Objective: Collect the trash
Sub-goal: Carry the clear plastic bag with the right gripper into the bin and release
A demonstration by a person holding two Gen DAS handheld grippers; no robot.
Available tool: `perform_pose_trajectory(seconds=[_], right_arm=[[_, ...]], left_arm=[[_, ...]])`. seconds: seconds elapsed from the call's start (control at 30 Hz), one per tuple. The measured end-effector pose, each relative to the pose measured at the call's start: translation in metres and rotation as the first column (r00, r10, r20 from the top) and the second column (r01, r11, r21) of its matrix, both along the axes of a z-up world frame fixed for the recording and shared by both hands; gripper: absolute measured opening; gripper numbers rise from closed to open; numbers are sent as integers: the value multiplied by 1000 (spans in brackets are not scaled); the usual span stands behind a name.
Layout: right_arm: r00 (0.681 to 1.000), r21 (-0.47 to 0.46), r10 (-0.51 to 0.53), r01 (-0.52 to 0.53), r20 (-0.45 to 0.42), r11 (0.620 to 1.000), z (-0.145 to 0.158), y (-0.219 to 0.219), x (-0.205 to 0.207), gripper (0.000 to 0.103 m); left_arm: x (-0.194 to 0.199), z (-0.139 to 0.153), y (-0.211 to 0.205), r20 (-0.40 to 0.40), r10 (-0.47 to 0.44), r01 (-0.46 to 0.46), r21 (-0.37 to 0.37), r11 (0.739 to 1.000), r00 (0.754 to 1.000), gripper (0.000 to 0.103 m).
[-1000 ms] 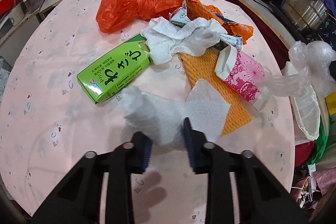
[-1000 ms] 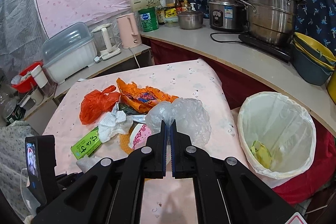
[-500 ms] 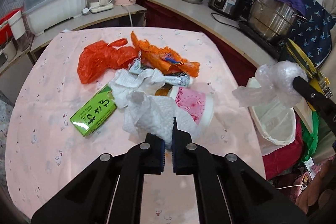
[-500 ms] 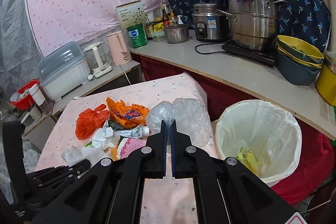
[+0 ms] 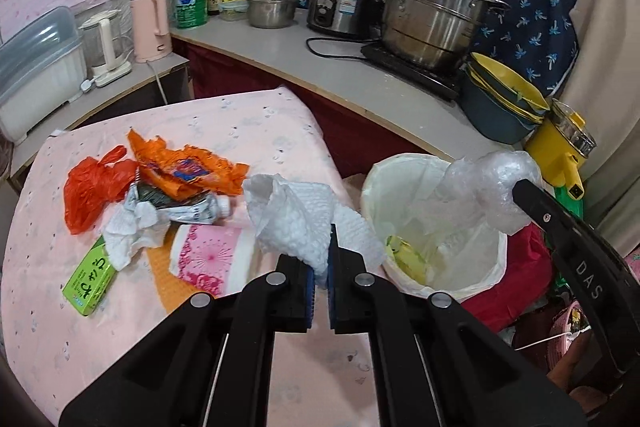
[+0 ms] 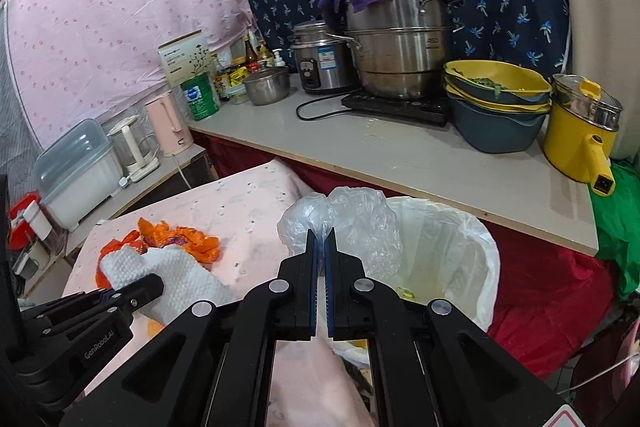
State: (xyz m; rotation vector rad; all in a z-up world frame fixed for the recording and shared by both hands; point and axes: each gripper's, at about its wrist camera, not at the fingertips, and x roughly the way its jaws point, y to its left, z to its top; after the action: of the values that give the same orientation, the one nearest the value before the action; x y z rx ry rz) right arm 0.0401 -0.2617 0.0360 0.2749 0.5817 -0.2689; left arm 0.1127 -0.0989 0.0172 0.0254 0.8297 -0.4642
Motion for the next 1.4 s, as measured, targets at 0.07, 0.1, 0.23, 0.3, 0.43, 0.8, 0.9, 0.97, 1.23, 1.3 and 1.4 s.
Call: perform_pose_trajectory(seconds=[0.07, 0.1, 0.23, 0.3, 0.43, 0.8, 0.9, 0.97, 1.23, 1.3, 1.4], right_arm=[[1000, 3, -29, 29, -5, 1000, -4, -15, -3, 3], [999, 6, -44, 44, -8, 999, -6, -22, -5, 3], [995, 19, -94, 95, -22, 995, -16, -49, -9, 3], [993, 25, -114, 115, -33, 993, -22, -61, -9, 3], [989, 33, -138, 139, -53, 990, -33, -79, -7, 3], [986, 59, -148, 153, -83, 986, -53, -99, 7, 8], [985, 66, -153, 158, -76, 985, -52, -100, 8, 21], [985, 66, -156, 161, -69, 985, -49, -100, 7, 24], [990, 53, -130, 132, -45, 990, -35, -81, 5, 31], [992, 51, -118, 120, -40, 991, -31, -74, 5, 33], [995, 44, -94, 95, -27, 995, -23, -58, 3, 40]], left_arm=[[0, -1, -19, 3, -36, 36, 5, 999, 999, 4], [0, -2, -25, 2, -45, 45, 7, 999, 999, 4], [2, -9, -56, -4, -106, 106, 5, 994, 994, 4], [4, -12, -70, -5, -133, 133, 6, 991, 991, 4], [10, -21, -94, -11, -173, 173, -1, 985, 985, 4], [30, -45, -126, -53, -179, 180, 12, 984, 982, 31], [31, -44, -120, -35, -146, 147, 10, 989, 989, 50], [32, -43, -119, -31, -144, 145, 15, 989, 989, 50], [26, -28, -95, 18, -106, 105, 37, 994, 994, 53], [23, -23, -87, 35, -94, 93, 41, 995, 995, 55], [20, -15, -69, 53, -65, 63, 41, 997, 996, 58]])
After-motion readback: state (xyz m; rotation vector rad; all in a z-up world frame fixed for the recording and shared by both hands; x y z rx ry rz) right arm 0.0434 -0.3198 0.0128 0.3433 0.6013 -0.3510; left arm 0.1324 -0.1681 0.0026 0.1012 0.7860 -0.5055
